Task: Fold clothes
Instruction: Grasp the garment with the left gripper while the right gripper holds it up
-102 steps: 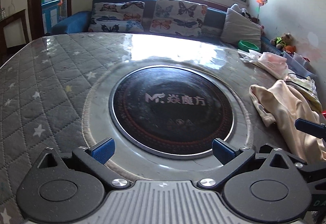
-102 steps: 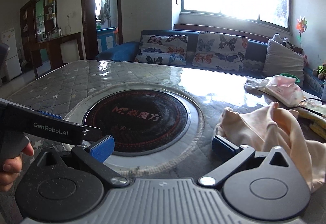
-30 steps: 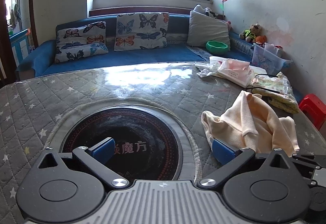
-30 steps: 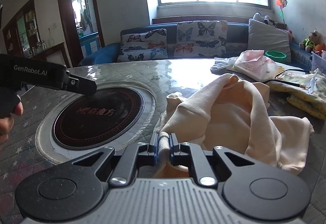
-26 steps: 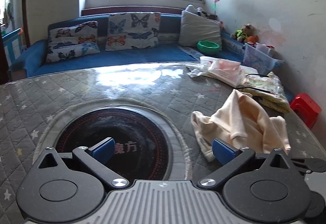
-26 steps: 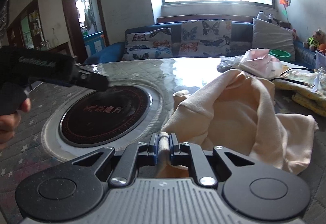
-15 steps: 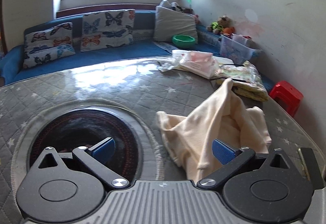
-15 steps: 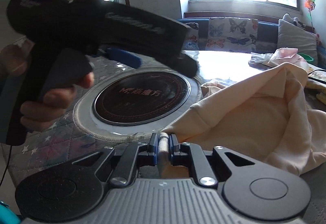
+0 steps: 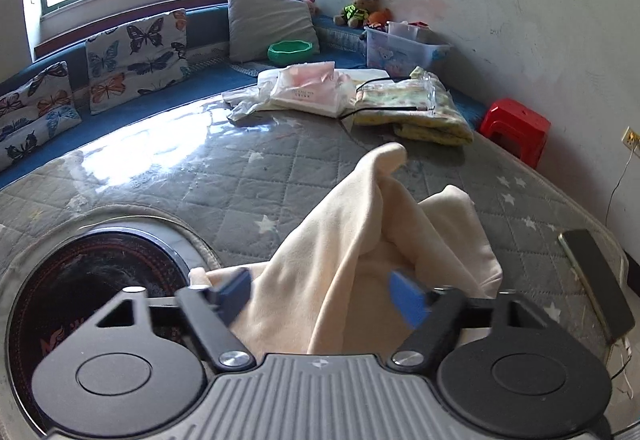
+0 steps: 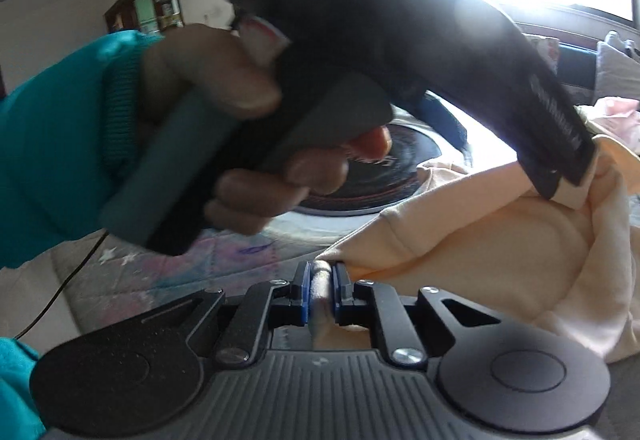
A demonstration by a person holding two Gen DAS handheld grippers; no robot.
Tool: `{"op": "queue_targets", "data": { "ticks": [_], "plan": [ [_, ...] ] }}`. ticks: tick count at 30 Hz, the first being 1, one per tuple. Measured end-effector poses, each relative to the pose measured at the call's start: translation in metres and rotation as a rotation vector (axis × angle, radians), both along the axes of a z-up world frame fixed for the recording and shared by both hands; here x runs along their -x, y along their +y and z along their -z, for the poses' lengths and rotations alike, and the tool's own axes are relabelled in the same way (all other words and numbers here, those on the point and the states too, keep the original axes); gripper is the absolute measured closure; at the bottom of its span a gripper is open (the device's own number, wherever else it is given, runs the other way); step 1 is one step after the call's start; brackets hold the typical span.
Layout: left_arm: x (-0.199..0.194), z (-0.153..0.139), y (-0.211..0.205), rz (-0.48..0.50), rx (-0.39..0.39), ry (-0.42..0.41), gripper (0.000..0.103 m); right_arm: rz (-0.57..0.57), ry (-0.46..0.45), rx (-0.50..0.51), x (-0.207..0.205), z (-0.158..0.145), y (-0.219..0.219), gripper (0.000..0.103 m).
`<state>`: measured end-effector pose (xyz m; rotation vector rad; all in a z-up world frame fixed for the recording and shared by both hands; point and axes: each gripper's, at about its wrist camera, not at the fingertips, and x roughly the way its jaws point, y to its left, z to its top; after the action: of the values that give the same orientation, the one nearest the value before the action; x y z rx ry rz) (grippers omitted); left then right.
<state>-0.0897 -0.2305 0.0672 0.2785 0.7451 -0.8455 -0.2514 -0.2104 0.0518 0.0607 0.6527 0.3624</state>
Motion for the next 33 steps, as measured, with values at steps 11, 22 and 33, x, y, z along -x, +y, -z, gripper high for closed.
{"op": "queue_targets", "data": {
  "ticks": [11, 22, 33],
  "plan": [
    [-0.016, 0.001, 0.064, -0.158, 0.054, -0.004, 0.095, 0.107, -0.038, -0.047, 0.011, -0.019, -0.028, 0.071],
    [-0.001, -0.012, 0.083, -0.167, 0.072, -0.031, 0.036, 0.434, -0.092, 0.012, -0.010, -0.036, -0.104, 0.062],
    [0.019, -0.012, 0.023, 0.049, 0.023, -0.098, 0.033, 0.569, -0.055, 0.032, -0.024, -0.024, -0.150, 0.062]
  ]
}}
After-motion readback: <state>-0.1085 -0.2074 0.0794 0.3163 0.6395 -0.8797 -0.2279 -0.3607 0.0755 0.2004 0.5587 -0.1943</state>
